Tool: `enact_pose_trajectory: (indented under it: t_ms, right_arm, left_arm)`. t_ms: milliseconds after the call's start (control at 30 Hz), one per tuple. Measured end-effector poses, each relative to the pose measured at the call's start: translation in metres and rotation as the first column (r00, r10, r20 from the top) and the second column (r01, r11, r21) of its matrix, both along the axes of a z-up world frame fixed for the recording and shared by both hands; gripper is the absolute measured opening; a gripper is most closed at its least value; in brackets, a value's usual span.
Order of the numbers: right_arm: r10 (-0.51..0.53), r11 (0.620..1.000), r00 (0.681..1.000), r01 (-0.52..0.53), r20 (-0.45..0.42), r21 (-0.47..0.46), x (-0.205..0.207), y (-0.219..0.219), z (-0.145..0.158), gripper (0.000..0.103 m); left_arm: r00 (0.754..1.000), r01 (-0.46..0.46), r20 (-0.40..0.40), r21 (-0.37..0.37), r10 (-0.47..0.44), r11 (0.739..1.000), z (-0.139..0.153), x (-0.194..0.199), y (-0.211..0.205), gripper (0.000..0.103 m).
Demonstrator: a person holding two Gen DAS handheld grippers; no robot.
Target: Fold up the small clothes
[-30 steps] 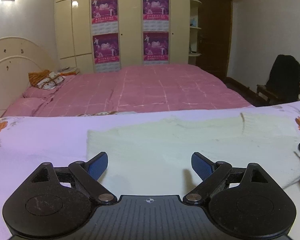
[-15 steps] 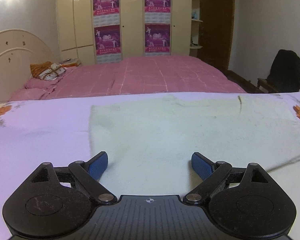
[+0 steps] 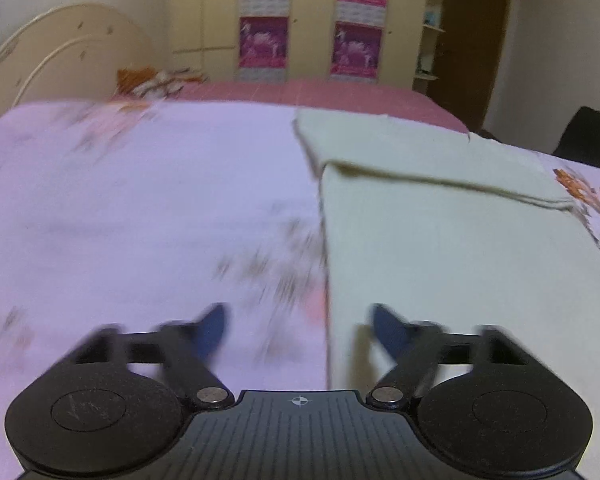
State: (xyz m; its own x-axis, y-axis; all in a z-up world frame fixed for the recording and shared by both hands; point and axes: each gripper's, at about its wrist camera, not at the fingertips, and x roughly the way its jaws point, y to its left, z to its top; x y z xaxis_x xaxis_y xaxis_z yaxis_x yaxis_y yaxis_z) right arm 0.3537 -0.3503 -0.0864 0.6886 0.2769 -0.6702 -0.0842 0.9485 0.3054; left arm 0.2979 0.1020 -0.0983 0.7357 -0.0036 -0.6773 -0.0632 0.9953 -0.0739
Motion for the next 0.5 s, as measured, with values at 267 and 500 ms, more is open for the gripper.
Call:
enact_pose_trajectory:
  t_ms: [267,500]
  right_arm:
    - [-0.026,0.990,0.994,0.040,-0.103,0.132,-0.105,-0.024,0.002,0.037]
    - [-0.014,0.963,0.980,0.066,-0.199,0.261,-0.189,-0.020,-0.011,0.038]
  left_arm:
    - [0.994,0.044,-0.097,-0.158,-0.059,0.986,-0.011,-0.076,0.017,0.064]
    - [0.983,0.056,-0.140,-0.411,-0.123,0.910,-0.019,-0.123,0.035,0.064]
